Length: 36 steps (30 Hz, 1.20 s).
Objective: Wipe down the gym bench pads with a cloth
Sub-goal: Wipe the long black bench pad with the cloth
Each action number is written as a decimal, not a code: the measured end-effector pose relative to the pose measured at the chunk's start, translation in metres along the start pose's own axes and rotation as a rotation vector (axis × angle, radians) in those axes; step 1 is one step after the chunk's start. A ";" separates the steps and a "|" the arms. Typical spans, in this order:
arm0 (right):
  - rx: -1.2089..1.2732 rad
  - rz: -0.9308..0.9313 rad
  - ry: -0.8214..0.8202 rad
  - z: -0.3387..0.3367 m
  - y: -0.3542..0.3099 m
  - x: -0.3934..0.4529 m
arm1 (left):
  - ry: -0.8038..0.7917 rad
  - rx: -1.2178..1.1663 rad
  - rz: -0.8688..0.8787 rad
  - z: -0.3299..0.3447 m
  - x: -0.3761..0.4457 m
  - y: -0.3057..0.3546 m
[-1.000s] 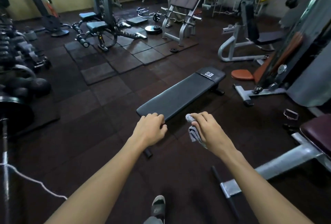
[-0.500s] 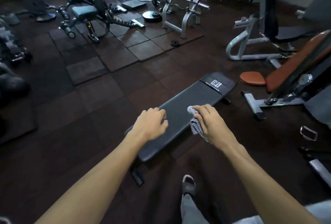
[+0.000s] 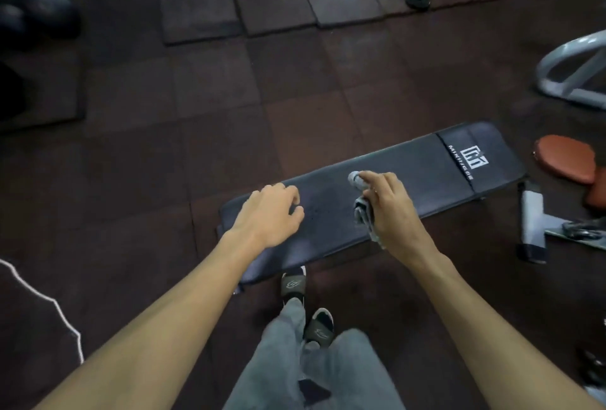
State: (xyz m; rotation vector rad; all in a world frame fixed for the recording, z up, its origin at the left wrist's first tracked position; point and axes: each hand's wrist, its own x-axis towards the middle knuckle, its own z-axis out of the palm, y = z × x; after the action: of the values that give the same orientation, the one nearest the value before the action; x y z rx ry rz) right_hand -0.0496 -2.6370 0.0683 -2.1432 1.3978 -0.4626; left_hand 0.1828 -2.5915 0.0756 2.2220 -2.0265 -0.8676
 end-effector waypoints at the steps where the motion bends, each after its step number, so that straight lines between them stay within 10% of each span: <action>1: 0.018 0.011 -0.013 0.008 0.011 0.013 | -0.021 -0.001 -0.018 0.006 0.013 -0.004; 19: 0.321 -0.024 -0.502 0.268 0.216 0.154 | 0.128 -0.387 -0.663 0.253 0.193 -0.039; 36: -0.116 -0.091 -0.317 0.318 0.269 0.180 | 0.408 -0.434 -0.868 0.341 0.226 -0.059</action>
State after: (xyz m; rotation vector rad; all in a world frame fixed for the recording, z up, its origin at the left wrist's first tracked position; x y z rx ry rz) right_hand 0.0012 -2.8091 -0.3480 -2.2612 1.1780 -0.0689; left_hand 0.1018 -2.6713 -0.3215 2.6655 -0.5909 -0.6784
